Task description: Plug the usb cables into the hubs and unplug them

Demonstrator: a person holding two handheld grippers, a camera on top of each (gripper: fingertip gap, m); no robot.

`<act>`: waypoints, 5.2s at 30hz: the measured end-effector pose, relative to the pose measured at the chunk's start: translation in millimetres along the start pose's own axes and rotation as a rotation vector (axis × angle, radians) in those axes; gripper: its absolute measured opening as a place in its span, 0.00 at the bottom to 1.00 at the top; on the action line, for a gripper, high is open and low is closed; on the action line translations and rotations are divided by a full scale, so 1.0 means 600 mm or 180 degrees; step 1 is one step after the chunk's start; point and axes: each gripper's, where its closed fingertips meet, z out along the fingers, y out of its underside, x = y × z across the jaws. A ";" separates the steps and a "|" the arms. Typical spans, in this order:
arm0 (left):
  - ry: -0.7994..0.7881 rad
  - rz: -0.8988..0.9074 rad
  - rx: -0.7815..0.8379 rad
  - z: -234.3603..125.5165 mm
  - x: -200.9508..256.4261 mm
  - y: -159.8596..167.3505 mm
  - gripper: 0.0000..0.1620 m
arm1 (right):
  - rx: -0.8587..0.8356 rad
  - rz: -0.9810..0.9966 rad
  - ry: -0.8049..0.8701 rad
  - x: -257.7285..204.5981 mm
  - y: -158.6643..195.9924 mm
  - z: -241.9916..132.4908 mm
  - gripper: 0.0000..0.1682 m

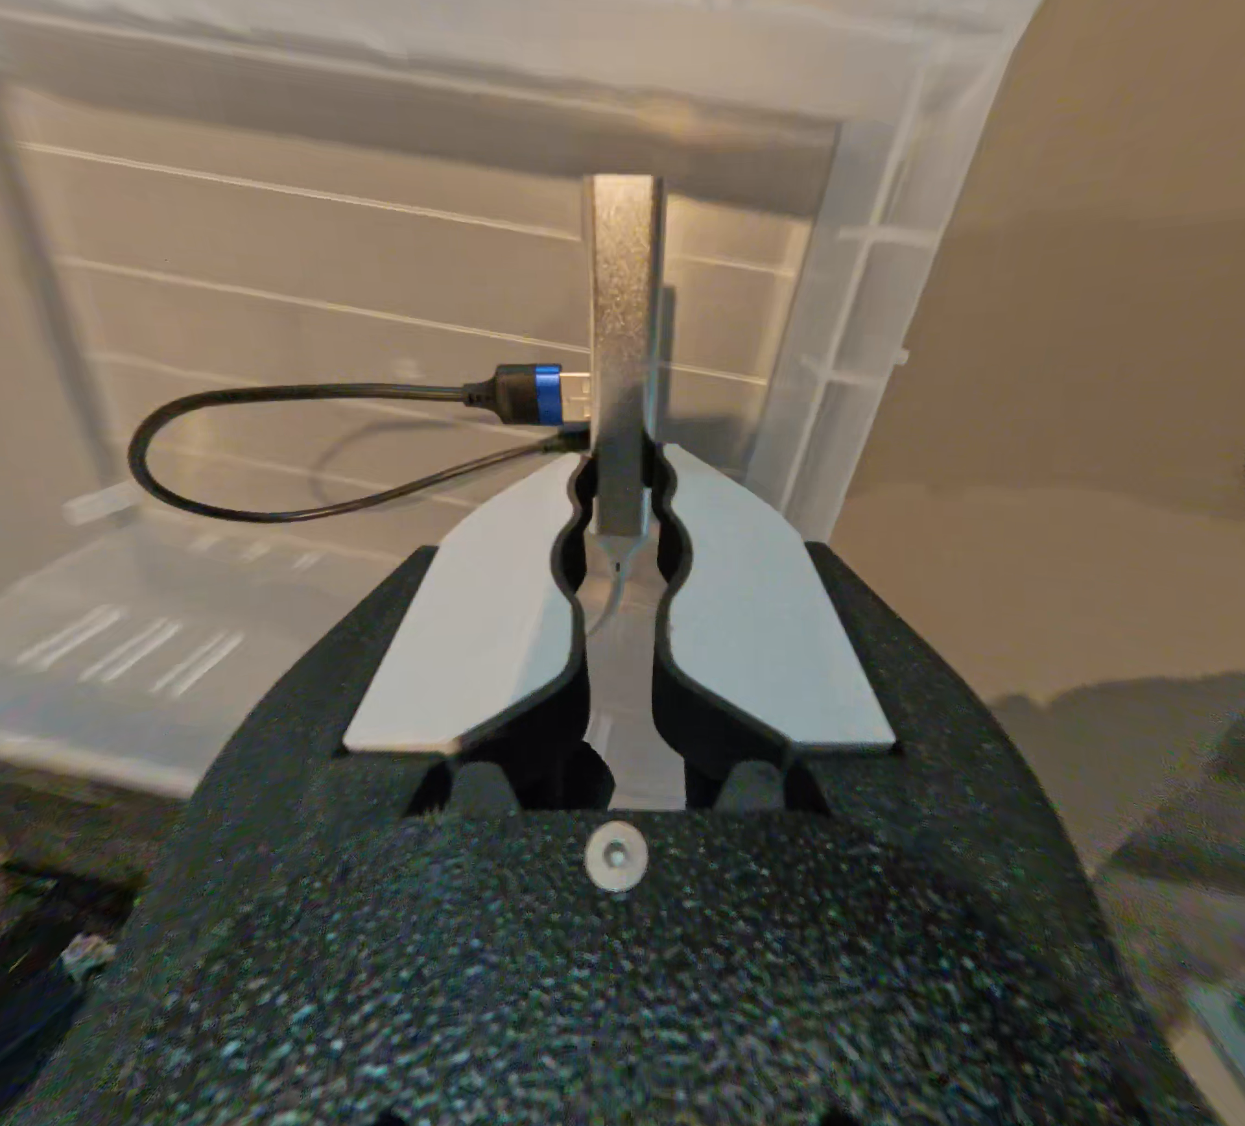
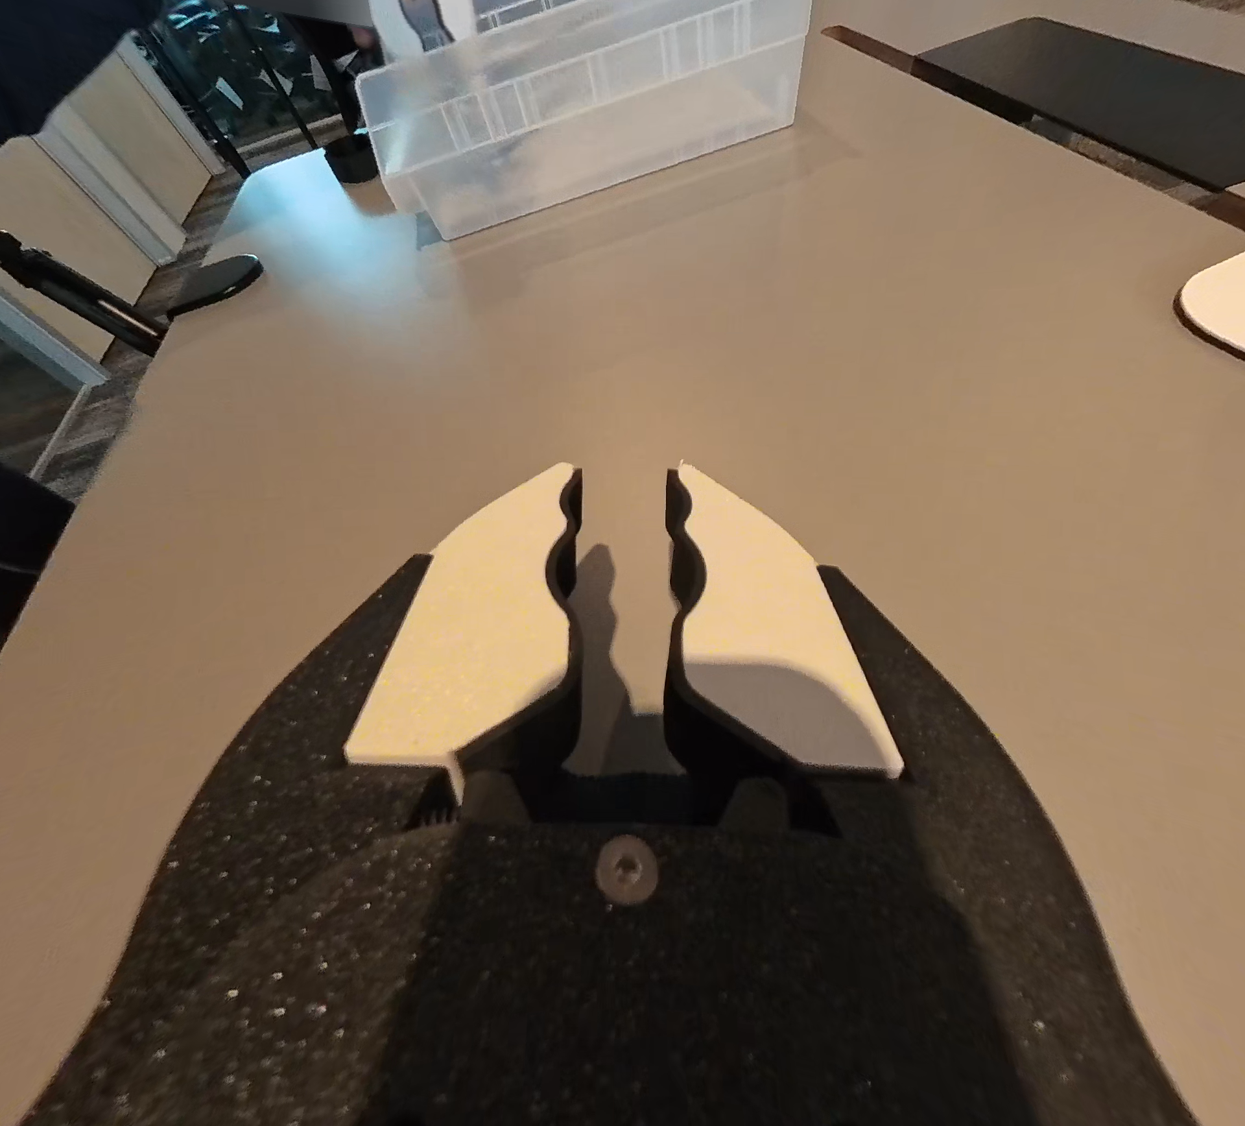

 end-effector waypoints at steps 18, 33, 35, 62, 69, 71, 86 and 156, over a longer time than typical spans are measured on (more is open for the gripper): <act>0.0730 0.0994 0.5728 -0.304 0.123 -0.616 0.10 | 0.1835 -0.1042 -0.0003 -0.084 -0.117 -0.137 0.07; 0.2604 0.0640 0.4934 -0.095 0.174 -0.686 0.10 | 0.0369 -0.2079 -0.0467 -0.106 -0.162 -0.132 0.19; 0.2555 0.0686 0.4643 -0.074 0.183 -0.690 0.10 | 0.0142 -0.2242 -0.0617 -0.117 -0.133 -0.120 0.19; 0.2598 0.0833 0.3483 0.024 0.231 -0.684 0.10 | -0.0758 -0.2549 -0.1142 -0.136 0.014 -0.075 0.07; 0.2431 0.0584 0.3905 0.002 0.197 -0.673 0.15 | -0.0666 -0.2455 -0.0998 -0.119 0.013 -0.075 0.04; 0.2219 0.0556 0.3971 0.003 0.185 -0.669 0.16 | -0.0647 -0.2295 -0.0921 -0.108 0.013 -0.076 0.04; 0.0257 0.0258 0.3574 0.048 0.095 -0.710 0.28 | -0.0705 -0.0181 -0.0606 -0.032 -0.001 -0.075 0.04; 0.0823 -0.1017 0.4580 0.001 0.018 -0.693 0.05 | 0.0714 -0.1145 0.3167 0.074 -0.223 -0.679 0.04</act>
